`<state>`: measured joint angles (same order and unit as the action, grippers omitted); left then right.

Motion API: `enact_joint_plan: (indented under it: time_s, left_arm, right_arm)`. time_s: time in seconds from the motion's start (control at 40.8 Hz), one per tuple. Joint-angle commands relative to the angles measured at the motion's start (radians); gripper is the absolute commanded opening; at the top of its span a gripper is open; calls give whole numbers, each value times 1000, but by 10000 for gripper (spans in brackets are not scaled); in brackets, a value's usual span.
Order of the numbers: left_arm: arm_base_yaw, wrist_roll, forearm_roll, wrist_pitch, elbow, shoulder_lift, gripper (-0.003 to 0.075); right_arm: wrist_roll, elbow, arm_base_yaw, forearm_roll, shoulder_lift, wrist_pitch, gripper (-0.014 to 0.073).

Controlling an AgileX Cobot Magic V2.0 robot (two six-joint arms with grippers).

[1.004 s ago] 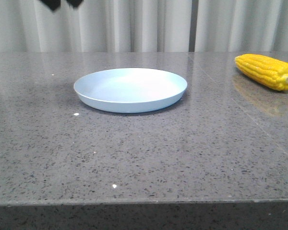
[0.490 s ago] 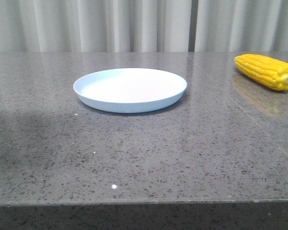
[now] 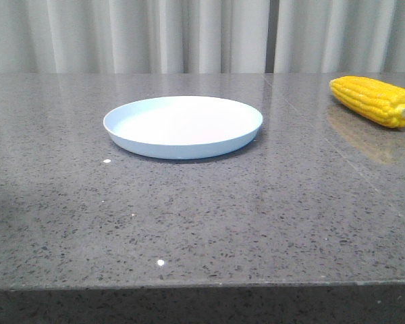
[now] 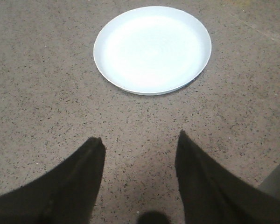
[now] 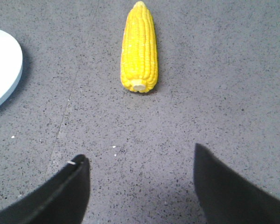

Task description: Place corn on plate with both arms

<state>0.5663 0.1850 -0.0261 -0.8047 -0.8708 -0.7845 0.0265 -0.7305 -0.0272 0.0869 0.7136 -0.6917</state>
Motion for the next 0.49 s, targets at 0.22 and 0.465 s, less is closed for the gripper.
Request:
enact_joint_plan:
  time_s: [0.22,0.465]
  left_arm:
    - [6,-2,-5,78,-27,7,356]
    - [6,-2,-5,78,-27,7,356]
  right_arm:
    - [11,-183,6,2,266,35,654]
    - [11,-360,6,2,534,38,654]
